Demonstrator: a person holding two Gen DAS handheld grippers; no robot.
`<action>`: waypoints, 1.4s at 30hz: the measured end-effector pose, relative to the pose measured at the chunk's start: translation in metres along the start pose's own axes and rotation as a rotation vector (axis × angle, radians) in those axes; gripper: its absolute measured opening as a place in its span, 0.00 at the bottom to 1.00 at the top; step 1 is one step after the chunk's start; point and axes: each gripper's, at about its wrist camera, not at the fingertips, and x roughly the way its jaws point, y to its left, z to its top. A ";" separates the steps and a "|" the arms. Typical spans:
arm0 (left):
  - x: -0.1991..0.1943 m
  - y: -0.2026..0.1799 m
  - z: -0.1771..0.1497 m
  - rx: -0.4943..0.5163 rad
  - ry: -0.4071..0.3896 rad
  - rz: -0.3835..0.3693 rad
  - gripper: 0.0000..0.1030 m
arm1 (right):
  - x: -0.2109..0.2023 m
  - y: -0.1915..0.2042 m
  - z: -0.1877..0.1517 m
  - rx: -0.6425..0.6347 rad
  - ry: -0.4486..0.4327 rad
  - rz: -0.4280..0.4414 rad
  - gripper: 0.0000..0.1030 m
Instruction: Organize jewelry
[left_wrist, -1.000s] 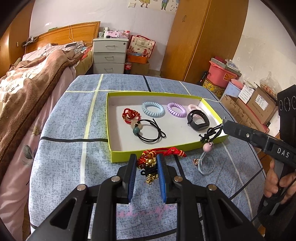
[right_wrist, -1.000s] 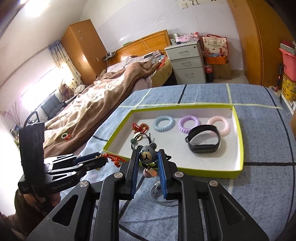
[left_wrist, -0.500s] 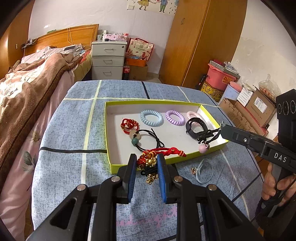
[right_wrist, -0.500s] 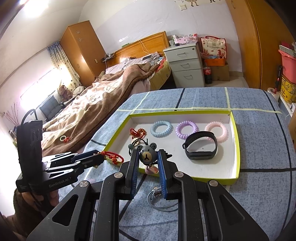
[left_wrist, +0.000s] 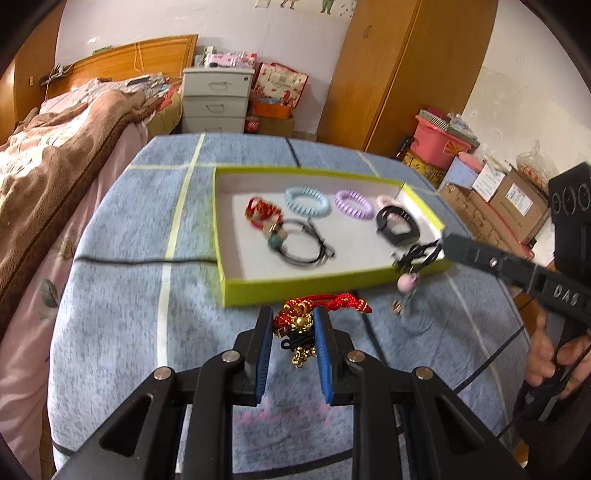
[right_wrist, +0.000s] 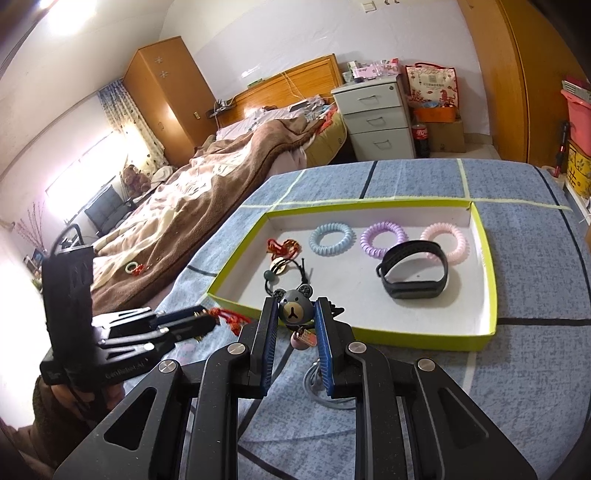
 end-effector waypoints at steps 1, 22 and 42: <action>0.001 0.001 -0.003 -0.001 0.006 0.000 0.22 | 0.001 0.000 -0.001 -0.002 0.004 0.002 0.20; 0.004 -0.007 -0.024 0.088 0.074 -0.024 0.40 | 0.000 -0.001 -0.005 0.004 -0.001 -0.001 0.20; 0.000 -0.026 -0.033 0.184 0.106 -0.109 0.40 | 0.002 0.000 -0.008 0.013 -0.001 -0.003 0.21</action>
